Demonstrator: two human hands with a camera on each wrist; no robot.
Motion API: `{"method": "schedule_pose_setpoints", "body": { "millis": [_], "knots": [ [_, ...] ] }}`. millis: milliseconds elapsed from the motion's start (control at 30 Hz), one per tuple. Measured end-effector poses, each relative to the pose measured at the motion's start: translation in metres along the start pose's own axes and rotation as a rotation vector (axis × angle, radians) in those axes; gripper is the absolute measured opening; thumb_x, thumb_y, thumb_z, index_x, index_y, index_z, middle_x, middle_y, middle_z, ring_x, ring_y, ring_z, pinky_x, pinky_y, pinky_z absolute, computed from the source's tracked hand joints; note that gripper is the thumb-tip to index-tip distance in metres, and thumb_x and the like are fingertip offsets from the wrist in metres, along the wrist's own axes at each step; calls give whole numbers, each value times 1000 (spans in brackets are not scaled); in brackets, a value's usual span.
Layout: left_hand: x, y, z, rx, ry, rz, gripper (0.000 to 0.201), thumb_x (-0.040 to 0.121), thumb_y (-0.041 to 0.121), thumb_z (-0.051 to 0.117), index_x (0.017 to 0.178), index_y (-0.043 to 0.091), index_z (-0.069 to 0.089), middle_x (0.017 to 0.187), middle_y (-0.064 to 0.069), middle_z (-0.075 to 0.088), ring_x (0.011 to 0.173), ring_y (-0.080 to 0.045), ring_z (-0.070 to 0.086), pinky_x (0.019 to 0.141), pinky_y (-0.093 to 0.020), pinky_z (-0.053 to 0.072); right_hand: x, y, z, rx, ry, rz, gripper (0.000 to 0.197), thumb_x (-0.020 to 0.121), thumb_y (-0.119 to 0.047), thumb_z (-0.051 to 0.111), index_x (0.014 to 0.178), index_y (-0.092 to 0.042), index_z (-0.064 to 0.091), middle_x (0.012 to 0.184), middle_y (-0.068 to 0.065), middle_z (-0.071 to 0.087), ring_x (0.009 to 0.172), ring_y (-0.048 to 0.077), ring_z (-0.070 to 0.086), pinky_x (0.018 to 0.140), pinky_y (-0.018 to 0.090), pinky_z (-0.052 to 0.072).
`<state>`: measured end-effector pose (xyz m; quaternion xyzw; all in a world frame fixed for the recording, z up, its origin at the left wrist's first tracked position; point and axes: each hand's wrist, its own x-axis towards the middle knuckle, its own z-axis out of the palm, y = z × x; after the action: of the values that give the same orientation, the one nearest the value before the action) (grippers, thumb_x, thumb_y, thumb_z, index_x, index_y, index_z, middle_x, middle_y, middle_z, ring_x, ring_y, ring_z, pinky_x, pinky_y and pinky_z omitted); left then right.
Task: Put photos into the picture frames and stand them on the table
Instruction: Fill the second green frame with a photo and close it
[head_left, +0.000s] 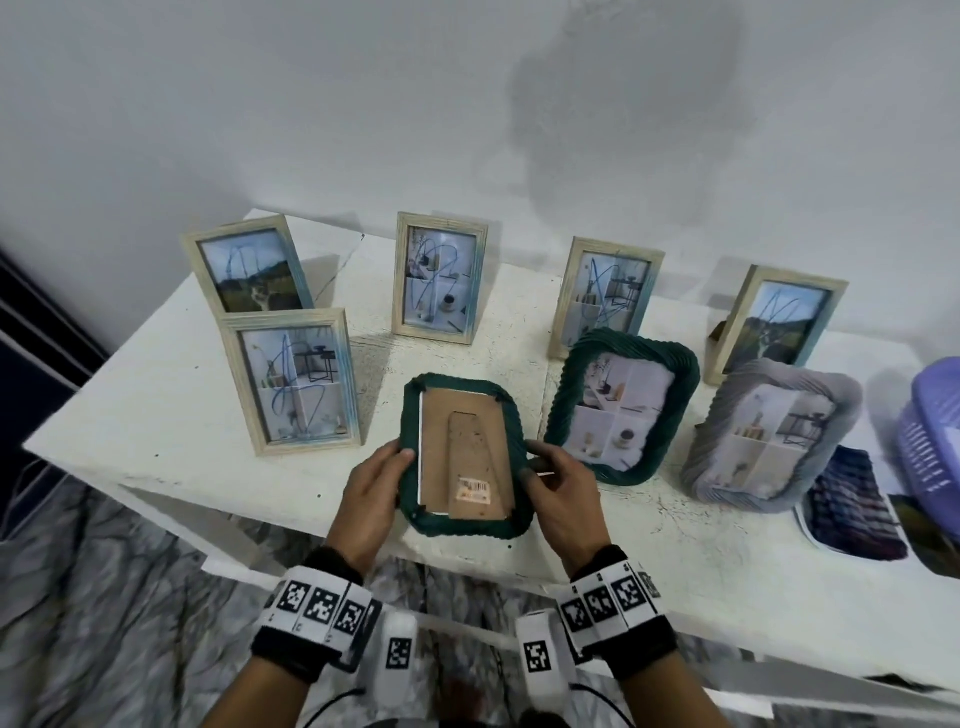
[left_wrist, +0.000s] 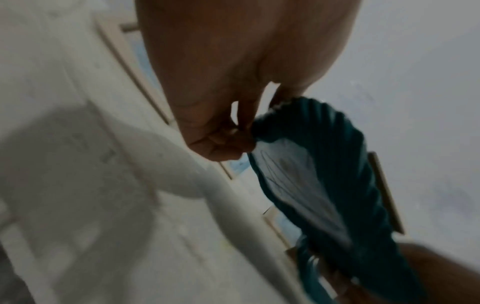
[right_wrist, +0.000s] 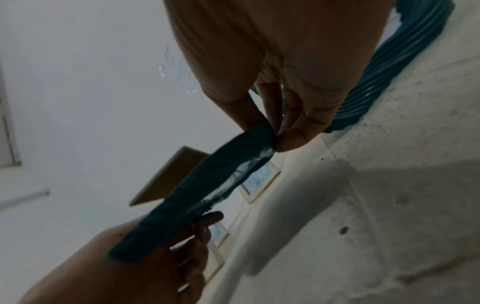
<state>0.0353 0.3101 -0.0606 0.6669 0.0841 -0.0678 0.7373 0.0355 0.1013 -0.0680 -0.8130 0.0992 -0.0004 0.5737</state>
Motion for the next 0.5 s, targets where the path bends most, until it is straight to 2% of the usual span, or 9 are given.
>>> {"method": "schedule_pose_setpoints", "body": {
  "millis": [100,167,233,333,367,433,500],
  "knots": [
    [4,-15,-7,604,35,99,18,101,16,47,98,17,64,92,-6,64,91,-25,59,74,-19,42,0,5,2,-197,-4,-32,33,92,-8,59,124,-11,61,88,-3,63,75,8,59,65,12,43],
    [7,-18,-8,804,54,154,16,98,16,50,103,15,65,82,-3,56,81,-21,52,66,-24,35,-1,9,3,-302,-15,-48,33,91,-9,59,124,-10,61,88,0,62,77,13,56,65,13,36],
    [9,-20,-8,882,68,166,17,97,19,51,105,13,65,79,0,51,77,-18,49,66,-29,32,-3,11,4,-384,-30,-61,34,90,-7,59,123,-9,61,89,3,63,79,15,54,67,15,33],
    [10,-21,-8,964,34,145,18,97,32,51,98,17,62,78,2,50,79,-20,51,67,-29,32,-4,15,3,-454,-38,-57,33,88,-7,59,121,-6,62,95,10,68,85,21,58,71,21,37],
    [10,-21,-7,981,25,135,22,97,38,51,100,19,61,81,2,51,82,-21,53,68,-29,33,-4,16,3,-461,-40,-50,33,88,-8,59,121,-6,63,96,11,69,86,23,60,72,21,37],
    [12,-22,-7,1014,23,127,41,96,52,47,119,19,58,95,-2,54,91,-21,55,74,-30,40,-2,14,2,-486,-32,-64,29,89,-9,58,118,-4,64,95,13,70,86,25,62,70,22,37],
    [15,-25,-6,1064,46,153,67,90,67,44,138,20,46,109,-5,53,103,-23,53,85,-33,44,1,11,3,-533,-17,-115,24,90,-11,58,111,-2,65,93,16,70,84,29,63,71,28,41]
  ]
}}
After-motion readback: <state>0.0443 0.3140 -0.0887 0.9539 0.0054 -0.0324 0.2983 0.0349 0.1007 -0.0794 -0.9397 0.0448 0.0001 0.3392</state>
